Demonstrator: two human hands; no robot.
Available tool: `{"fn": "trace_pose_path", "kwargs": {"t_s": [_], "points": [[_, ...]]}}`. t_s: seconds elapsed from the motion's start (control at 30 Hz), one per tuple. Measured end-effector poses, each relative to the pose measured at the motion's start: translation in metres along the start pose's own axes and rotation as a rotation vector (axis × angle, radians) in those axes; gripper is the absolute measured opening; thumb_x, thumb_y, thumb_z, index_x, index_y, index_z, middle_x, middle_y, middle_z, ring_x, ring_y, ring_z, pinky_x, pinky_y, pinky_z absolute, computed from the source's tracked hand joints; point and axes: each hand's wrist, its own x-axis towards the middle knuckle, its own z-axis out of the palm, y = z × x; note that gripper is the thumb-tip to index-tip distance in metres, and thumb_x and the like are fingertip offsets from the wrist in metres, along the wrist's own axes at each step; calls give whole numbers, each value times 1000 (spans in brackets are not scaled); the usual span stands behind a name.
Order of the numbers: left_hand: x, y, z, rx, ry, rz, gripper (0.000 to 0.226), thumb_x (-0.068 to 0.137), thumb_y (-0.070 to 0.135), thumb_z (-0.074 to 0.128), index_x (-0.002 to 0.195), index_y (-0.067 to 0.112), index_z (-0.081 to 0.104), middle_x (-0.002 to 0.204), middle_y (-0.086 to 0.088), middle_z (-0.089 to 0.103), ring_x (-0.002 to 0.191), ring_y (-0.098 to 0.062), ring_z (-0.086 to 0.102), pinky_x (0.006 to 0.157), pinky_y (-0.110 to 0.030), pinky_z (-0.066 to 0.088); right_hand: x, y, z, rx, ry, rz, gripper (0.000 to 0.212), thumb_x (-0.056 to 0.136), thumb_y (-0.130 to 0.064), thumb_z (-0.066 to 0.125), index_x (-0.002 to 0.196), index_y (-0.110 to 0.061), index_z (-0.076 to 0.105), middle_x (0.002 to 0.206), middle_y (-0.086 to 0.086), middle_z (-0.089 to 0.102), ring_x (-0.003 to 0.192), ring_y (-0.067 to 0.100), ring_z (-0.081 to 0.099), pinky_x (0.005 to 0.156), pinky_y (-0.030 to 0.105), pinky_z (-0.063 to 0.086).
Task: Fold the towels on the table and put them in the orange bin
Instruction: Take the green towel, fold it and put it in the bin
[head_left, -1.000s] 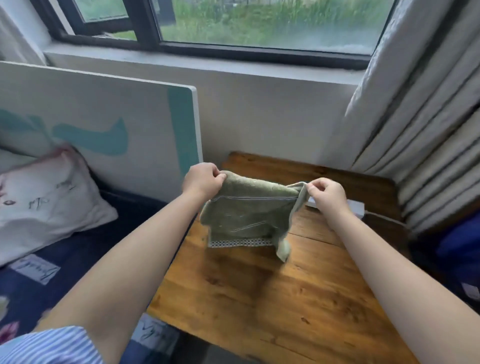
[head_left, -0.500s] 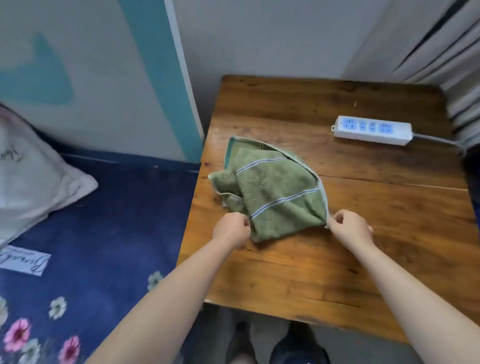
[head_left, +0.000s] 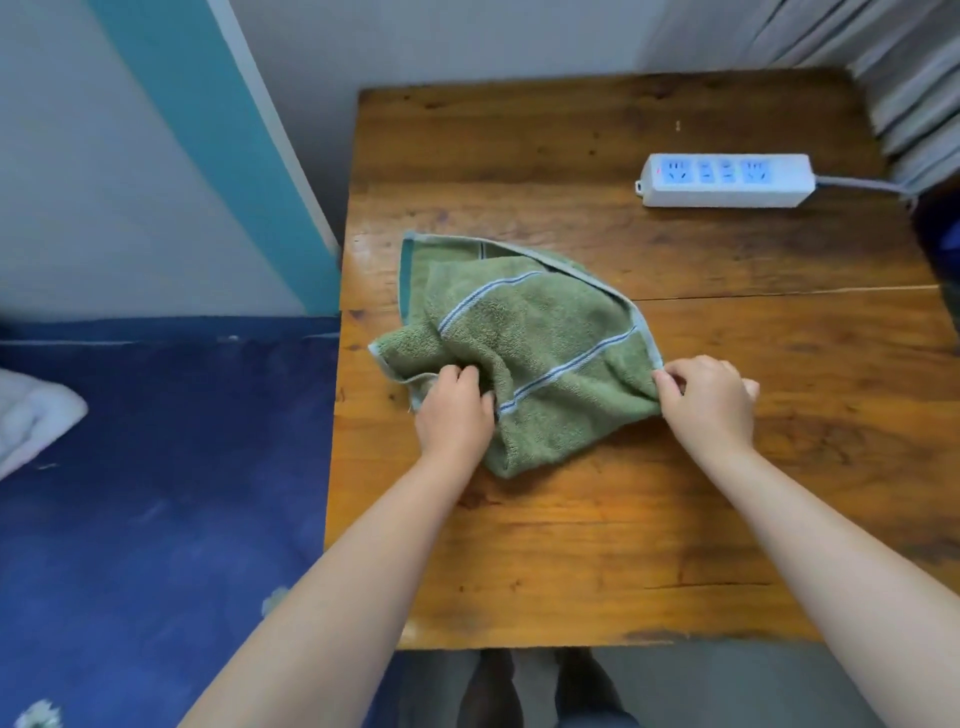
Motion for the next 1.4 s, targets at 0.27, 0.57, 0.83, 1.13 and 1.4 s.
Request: {"fn": "trace_pose_path", "kwargs": {"t_s": [0.27, 0.57, 0.83, 1.13, 1.4], "points": [[-14, -42, -31, -253, 175, 28, 19, 89, 16, 54, 91, 4, 69, 93, -14, 64, 94, -28, 55, 71, -25, 32, 15, 16, -23, 100, 42, 171, 25, 92, -15, 46, 98, -1, 66, 108, 20, 63, 106, 38, 50, 92, 42, 33], [-59, -67, -49, -425, 251, -350, 14, 93, 9, 42, 81, 6, 48, 97, -12, 47, 80, -19, 42, 70, -31, 36, -1, 7, -31, 291, -101, 444, 27, 94, -18, 43, 98, 0, 63, 111, 22, 62, 108, 38, 52, 92, 39, 39], [-15, -10, -56, -368, 284, -60, 29, 95, 15, 41, 117, 4, 57, 119, -11, 57, 110, -24, 51, 79, -22, 34, -23, 27, -13, 156, -239, 384, 20, 91, -15, 45, 95, -10, 65, 101, 16, 67, 101, 35, 55, 91, 40, 40], [29, 16, -63, -101, -90, -141, 42, 91, 39, 46, 116, 6, 56, 111, -13, 62, 103, -31, 57, 74, -32, 43, -8, 33, -20, 34, -286, 290, 21, 89, -12, 46, 95, -13, 66, 101, 14, 66, 105, 33, 53, 91, 37, 36], [-63, -29, -25, 263, -302, 110, 20, 87, 10, 46, 100, 13, 61, 106, -6, 59, 99, -29, 56, 71, -33, 45, -20, 37, -18, 147, -249, 286, 21, 90, -13, 48, 100, -10, 66, 105, 15, 66, 106, 34, 53, 92, 38, 36]]}}
